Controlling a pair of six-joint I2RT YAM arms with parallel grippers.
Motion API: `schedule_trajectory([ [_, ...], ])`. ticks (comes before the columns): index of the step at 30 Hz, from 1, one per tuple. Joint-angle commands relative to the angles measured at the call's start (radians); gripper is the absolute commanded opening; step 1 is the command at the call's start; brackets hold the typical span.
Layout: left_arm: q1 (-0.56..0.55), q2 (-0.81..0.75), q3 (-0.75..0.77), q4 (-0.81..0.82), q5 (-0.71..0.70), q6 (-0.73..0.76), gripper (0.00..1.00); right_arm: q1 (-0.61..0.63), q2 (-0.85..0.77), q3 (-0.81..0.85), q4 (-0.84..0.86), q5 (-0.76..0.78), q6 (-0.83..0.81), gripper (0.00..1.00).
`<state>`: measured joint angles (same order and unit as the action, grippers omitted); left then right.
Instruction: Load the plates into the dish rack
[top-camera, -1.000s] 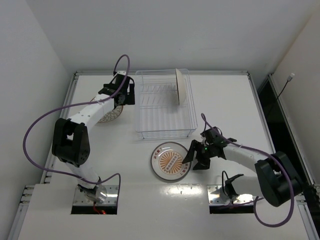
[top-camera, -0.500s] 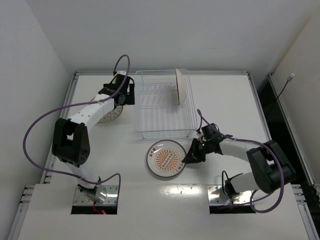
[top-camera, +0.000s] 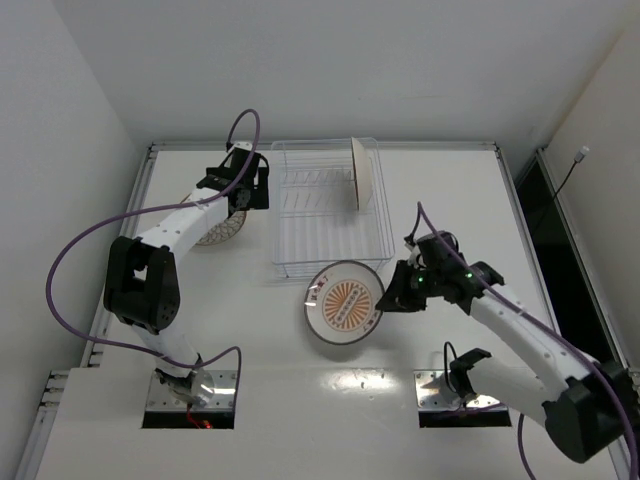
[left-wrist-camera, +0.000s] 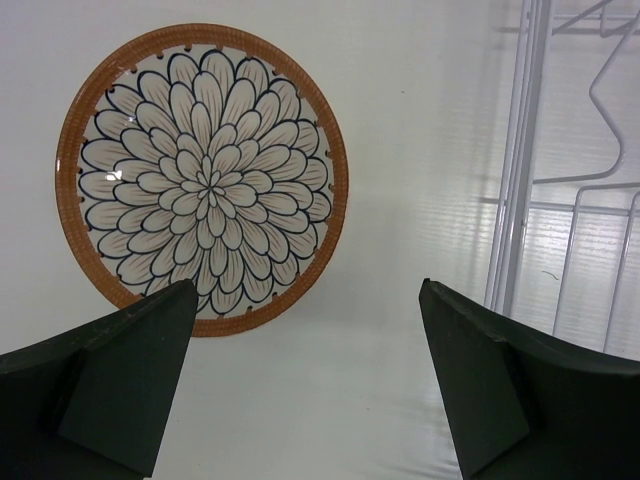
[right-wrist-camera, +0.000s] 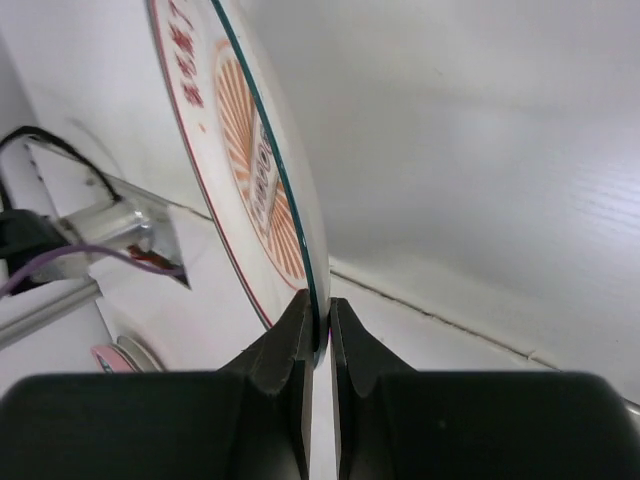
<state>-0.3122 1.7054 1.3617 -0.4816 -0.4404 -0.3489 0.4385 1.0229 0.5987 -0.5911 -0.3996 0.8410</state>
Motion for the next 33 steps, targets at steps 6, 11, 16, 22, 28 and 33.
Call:
schedule_trajectory([
  [6,0.001,-0.015,0.019,0.017,-0.017,0.004,0.92,0.058,-0.083,0.454,-0.321,0.183,-0.111,0.0],
  [11,0.001,-0.015,0.019,0.017,-0.017,0.004,0.92,0.069,0.015,0.711,-0.404,0.39,-0.195,0.0],
  [16,0.001,-0.015,0.019,0.017,-0.017,0.004,0.92,0.08,0.198,1.016,-0.385,0.677,-0.238,0.0],
  [22,0.001,-0.015,0.019,0.017,-0.017,0.004,0.92,0.1,0.501,1.304,-0.326,0.991,-0.336,0.0],
  [28,0.001,-0.004,0.019,0.017,-0.008,0.004,0.92,0.121,0.787,1.551,-0.32,1.123,-0.398,0.0],
  [33,0.001,-0.004,0.019,0.017,-0.008,0.004,0.92,0.183,0.94,1.678,-0.309,1.229,-0.439,0.0],
])
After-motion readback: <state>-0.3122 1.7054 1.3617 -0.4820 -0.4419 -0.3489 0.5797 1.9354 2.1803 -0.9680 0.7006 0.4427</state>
